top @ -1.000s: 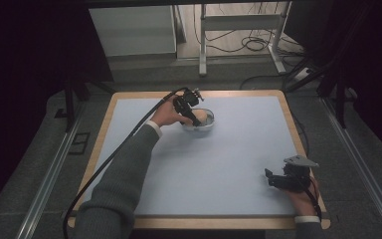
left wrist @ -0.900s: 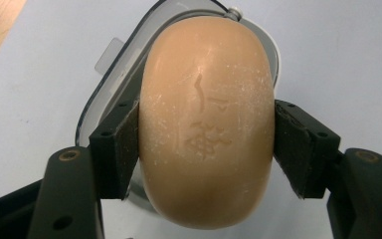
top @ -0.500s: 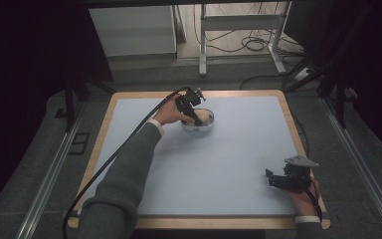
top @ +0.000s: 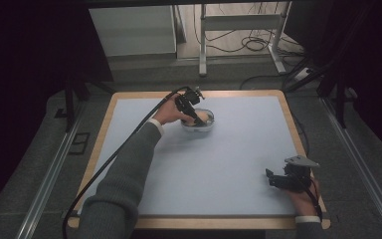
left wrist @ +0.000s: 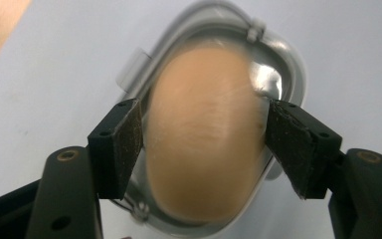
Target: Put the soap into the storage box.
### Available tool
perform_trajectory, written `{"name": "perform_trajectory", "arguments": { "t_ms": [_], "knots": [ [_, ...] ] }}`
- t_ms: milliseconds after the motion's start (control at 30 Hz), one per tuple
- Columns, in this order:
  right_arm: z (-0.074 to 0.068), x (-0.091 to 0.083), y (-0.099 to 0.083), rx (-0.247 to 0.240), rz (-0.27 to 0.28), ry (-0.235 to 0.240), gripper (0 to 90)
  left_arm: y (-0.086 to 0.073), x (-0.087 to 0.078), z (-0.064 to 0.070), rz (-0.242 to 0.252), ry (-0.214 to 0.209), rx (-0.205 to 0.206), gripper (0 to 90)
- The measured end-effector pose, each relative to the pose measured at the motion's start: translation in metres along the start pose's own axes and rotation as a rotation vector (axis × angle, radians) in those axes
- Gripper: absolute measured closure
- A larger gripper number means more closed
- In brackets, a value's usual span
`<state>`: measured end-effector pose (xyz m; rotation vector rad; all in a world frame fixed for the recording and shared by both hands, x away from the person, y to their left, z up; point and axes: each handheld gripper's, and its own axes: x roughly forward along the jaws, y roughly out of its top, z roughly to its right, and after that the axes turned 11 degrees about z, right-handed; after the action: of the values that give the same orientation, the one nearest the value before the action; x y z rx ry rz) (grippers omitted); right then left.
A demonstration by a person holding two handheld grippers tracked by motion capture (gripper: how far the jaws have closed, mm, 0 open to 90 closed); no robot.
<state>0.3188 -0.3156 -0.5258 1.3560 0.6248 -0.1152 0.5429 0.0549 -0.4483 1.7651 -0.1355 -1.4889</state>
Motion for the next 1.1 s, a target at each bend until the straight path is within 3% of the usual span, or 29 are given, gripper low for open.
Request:
{"name": "perform_trajectory", "arguments": {
  "t_ms": [300,567,867,1033,1100],
  "knots": [
    [-0.001,0.000,0.000,-0.004,0.000,0.001,7.6,0.002,-0.016,0.008,0.037,0.006,0.004,29.2],
    [-0.001,-0.001,0.001,-0.004,0.004,0.002,7.6,-0.008,-0.028,0.019,0.074,0.016,-0.004,28.8],
    [-0.002,-0.002,0.002,-0.005,0.006,0.000,7.6,-0.043,-0.051,0.034,0.116,0.036,-0.047,28.8],
    [-0.004,-0.001,0.003,-0.010,0.007,0.004,7.6,-0.069,-0.063,0.038,0.161,0.042,-0.114,28.6],
    [-0.005,0.000,0.003,-0.010,0.005,0.006,7.6,-0.082,-0.071,0.043,0.190,0.067,-0.145,28.7]
  ]
}}
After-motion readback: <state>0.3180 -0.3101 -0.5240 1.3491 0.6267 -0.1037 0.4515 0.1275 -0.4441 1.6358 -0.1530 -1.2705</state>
